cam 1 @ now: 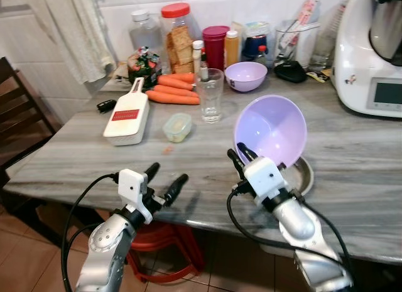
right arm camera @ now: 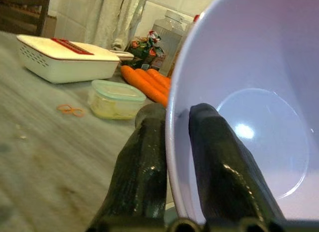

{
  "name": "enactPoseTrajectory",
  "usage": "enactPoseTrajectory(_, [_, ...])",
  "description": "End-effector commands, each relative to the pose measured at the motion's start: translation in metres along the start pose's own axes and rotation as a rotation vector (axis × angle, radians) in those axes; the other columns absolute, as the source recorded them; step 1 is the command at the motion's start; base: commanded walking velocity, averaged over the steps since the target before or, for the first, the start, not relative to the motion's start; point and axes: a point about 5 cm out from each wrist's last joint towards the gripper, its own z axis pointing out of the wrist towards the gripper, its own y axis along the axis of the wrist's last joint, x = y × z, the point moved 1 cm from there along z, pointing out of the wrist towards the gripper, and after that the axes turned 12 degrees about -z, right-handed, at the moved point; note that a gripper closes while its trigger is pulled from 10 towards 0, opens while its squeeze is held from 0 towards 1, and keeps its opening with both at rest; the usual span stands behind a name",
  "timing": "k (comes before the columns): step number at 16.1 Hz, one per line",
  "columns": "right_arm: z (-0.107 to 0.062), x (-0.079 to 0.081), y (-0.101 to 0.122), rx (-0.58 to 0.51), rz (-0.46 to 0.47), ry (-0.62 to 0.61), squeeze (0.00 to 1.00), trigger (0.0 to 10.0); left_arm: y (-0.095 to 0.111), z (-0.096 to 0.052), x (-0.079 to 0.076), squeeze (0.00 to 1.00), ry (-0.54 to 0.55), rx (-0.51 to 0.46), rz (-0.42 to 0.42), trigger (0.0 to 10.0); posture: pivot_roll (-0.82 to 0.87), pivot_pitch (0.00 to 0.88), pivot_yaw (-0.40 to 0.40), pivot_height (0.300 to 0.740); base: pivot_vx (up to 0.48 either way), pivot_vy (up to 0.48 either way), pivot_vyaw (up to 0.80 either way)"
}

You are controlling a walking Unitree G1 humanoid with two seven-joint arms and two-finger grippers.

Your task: Setting the table

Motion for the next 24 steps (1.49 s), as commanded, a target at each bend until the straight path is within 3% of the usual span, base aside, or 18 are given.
enactPoseTrajectory(1, [0.008,0.002,0.003,-0.037,-0.015,0.068,0.00,10.0,0.004,-0.007,0.002,0.00,-0.022,0.010,0.012,10.0,-0.10,0.019,0.131,0.740,0.000,0.000,0.00])
enactPoseTrajectory(5, [0.027,0.002,-0.006,-0.040,-0.053,0.235,0.00,10.0,0.001,-0.019,0.002,0.00,-0.052,0.039,0.027,10.0,-0.09,0.023,0.122,0.740,0.000,0.000,0.00])
enactPoseTrajectory(10, [0.042,0.032,-0.008,-0.083,-0.041,0.502,0.00,10.0,0.003,-0.025,-0.001,0.00,-0.059,0.032,0.060,10.0,-0.06,0.015,0.106,0.740,0.000,0.000,0.00])
enactPoseTrajectory(14, [0.041,0.044,-0.010,-0.098,-0.033,0.600,0.00,10.0,0.001,-0.028,0.002,0.00,-0.047,0.047,0.068,10.0,-0.06,0.016,0.106,0.740,0.000,0.000,0.00])
enactPoseTrajectory(18, [0.040,0.044,-0.013,-0.094,-0.029,0.611,0.00,10.0,0.001,-0.027,0.003,0.00,-0.052,0.053,0.071,10.0,-0.06,0.016,0.116,0.740,0.000,0.000,0.00])
enactPoseTrajectory(19, [0.040,0.044,-0.015,-0.090,-0.031,0.611,0.18,10.0,0.001,-0.026,0.003,0.00,-0.054,0.054,0.071,10.0,-0.06,0.016,0.118,0.740,0.000,0.000,0.00])
enactPoseTrajectory(20, [0.040,0.043,-0.016,-0.086,-0.036,0.606,0.86,10.0,0.000,-0.025,0.003,0.00,-0.057,0.055,0.071,10.0,-0.07,0.015,0.121,0.740,0.000,0.000,0.00])
enactPoseTrajectory(21, [0.040,0.042,-0.017,-0.084,-0.036,0.599,0.99,10.0,0.000,-0.024,0.003,0.00,-0.059,0.057,0.071,10.0,-0.07,0.014,0.123,0.740,0.000,0.000,0.00])
enactPoseTrajectory(24, [0.041,0.040,-0.017,-0.078,-0.050,0.587,1.00,10.0,-0.003,-0.023,0.003,0.00,-0.062,0.066,0.067,10.0,-0.07,0.012,0.124,0.740,0.000,0.000,0.00])
